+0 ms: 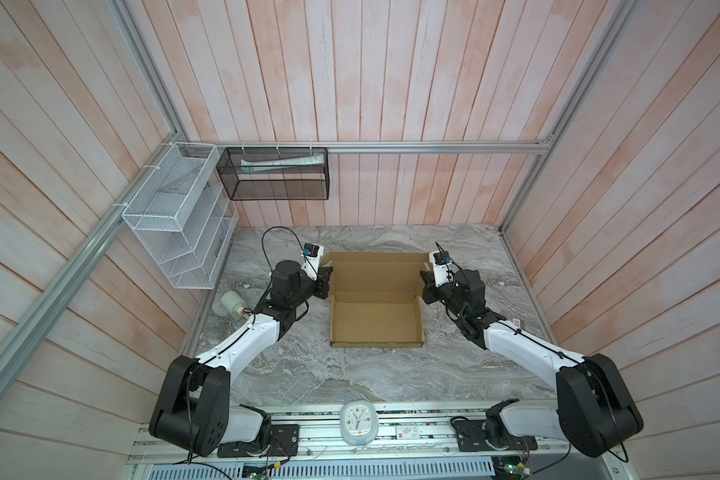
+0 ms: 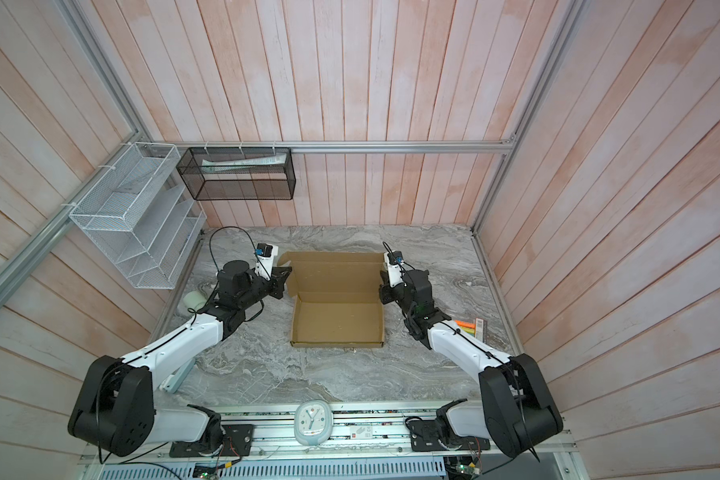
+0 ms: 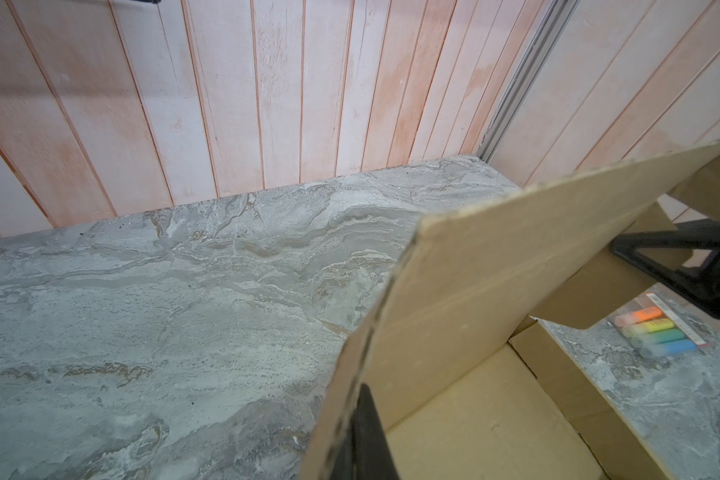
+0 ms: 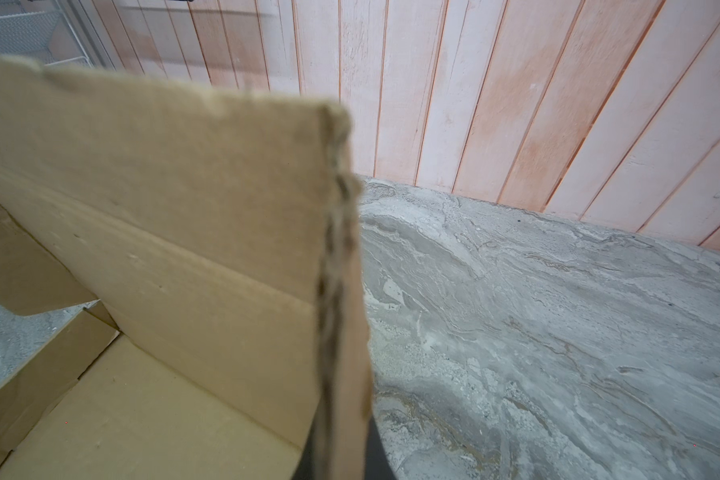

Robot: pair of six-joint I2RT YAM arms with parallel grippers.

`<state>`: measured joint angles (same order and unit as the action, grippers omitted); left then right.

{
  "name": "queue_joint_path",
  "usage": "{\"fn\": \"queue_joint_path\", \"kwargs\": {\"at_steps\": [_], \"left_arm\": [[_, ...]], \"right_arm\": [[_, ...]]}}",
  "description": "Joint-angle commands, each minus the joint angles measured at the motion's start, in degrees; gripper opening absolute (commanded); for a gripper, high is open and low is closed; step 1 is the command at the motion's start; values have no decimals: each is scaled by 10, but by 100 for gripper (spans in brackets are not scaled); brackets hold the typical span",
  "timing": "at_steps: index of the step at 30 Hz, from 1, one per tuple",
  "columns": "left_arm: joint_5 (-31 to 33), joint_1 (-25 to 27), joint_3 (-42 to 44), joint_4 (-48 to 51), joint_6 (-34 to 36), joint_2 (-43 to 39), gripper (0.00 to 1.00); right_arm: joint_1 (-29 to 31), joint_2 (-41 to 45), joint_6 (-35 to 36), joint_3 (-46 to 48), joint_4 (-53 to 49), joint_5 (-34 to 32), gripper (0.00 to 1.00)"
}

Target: Fold the paper box

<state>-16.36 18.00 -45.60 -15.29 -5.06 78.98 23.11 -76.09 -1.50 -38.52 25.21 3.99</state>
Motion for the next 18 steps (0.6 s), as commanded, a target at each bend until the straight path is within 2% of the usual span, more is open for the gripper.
{"fn": "queue_joint_path", "kwargs": {"at_steps": [1, 13, 18], "left_arm": [[4, 1, 13, -21, -21, -10, 3], [39, 16, 22, -36, -73, -13, 0], [43, 22, 29, -36, -82, -18, 0]], "right_arm": [[3, -6, -8, -17, -2, 8, 0], [46, -5, -10, -5, 15, -40, 0], [51, -5, -21, 2, 24, -37, 0]]}}
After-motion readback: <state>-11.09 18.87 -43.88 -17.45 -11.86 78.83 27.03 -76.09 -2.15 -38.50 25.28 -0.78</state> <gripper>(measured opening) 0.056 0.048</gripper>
